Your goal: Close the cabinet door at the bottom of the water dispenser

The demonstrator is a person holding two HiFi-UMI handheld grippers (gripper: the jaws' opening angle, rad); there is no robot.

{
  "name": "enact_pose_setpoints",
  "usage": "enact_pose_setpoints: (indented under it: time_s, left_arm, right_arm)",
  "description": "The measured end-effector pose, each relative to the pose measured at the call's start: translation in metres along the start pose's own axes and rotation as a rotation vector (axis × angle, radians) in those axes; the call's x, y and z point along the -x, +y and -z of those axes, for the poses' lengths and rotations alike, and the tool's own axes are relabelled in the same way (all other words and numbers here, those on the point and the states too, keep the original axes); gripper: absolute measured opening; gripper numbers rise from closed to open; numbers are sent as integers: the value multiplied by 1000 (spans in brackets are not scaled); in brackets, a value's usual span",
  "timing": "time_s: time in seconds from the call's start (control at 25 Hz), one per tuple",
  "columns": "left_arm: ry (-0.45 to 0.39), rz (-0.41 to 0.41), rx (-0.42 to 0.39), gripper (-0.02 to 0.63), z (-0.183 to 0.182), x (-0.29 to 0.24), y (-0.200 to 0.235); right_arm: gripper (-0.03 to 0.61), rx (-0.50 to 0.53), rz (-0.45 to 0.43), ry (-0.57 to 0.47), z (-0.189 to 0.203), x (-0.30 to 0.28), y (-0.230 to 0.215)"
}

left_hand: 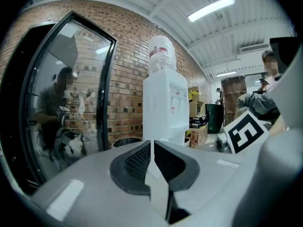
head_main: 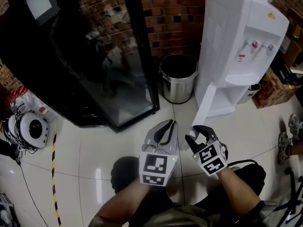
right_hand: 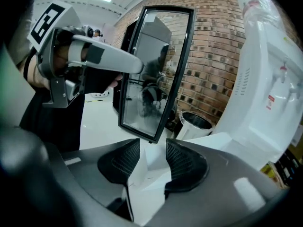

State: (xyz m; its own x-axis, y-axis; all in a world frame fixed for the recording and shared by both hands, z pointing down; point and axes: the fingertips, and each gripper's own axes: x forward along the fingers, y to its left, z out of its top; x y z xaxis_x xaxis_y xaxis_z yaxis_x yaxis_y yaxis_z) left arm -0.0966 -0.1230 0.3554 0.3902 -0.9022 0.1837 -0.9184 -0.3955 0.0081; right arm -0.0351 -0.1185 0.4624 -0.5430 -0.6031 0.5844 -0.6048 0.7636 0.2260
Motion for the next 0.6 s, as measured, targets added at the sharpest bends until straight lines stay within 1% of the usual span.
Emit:
enact_pose_setpoints:
  time_s: [0.16, 0.28, 0.44, 0.6]
  left_arm:
    - [-31, 76, 5, 20, -15, -12, -41]
    - [-47, 137, 1, 14, -23, -21, -77]
    - [-49, 208, -17, 6, -25, -33, -123]
    - [-21, 238, -56, 3, -17, -45, -145]
  right_arm:
    - [167, 14, 40, 45, 26, 30, -10]
    - [167, -12, 84, 65, 45, 52, -26]
    - [156, -69, 150, 115, 75, 78, -56]
    - [126, -194, 210, 172, 104, 102, -102]
